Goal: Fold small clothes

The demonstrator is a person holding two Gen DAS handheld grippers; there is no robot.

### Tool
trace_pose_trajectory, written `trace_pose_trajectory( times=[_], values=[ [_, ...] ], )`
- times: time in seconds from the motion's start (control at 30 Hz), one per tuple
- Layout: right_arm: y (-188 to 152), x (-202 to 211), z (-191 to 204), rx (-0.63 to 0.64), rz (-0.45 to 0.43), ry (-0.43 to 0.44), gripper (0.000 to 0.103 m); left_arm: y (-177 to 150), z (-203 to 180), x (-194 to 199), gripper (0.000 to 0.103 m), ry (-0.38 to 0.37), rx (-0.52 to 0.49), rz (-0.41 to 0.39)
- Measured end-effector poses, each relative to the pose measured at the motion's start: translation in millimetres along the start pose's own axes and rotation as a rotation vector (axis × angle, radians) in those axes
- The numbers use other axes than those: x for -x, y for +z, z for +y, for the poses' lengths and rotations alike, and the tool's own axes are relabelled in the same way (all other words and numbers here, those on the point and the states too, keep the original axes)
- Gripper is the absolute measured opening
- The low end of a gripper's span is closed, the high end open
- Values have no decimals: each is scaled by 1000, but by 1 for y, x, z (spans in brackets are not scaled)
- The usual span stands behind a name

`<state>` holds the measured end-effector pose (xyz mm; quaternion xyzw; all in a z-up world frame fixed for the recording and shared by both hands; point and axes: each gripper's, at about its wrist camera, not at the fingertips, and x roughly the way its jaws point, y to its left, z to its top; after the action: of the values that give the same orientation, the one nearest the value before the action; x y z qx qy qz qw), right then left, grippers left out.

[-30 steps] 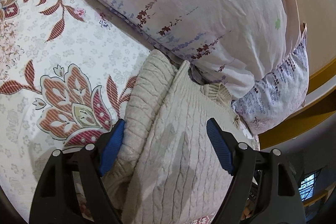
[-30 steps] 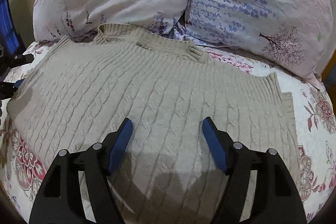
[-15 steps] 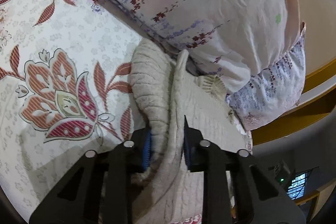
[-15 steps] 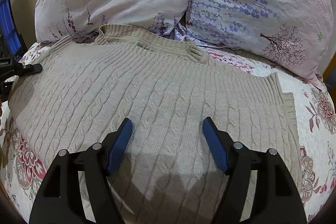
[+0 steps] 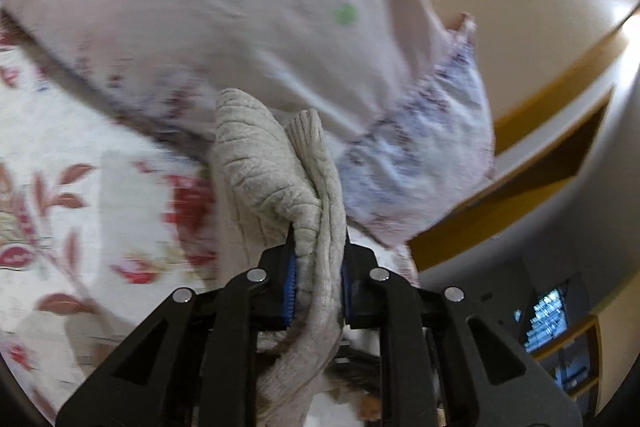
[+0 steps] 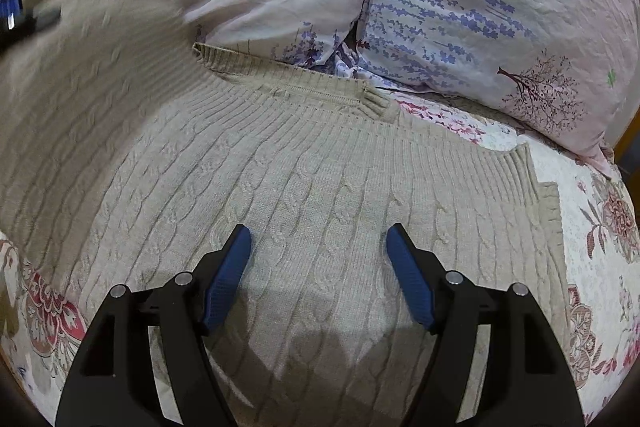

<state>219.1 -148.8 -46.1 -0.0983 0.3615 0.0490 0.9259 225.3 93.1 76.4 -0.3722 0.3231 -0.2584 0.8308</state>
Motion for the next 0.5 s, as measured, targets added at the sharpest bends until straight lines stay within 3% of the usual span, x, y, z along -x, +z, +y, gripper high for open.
trace_pose_trajectory(
  times=[0.2, 0.37, 0.5],
  values=[
    [-4, 24, -35, -113, -32, 71, 73, -13, -51, -34, 15, -93, -54, 43],
    [-25, 57, -90, -236, -84, 26, 73, -36, -86, -76, 16, -145, -96, 105],
    [-46, 71, -138, -355, -93, -12, 73, -68, -98, -125, 16, -125, -116, 189]
  ],
)
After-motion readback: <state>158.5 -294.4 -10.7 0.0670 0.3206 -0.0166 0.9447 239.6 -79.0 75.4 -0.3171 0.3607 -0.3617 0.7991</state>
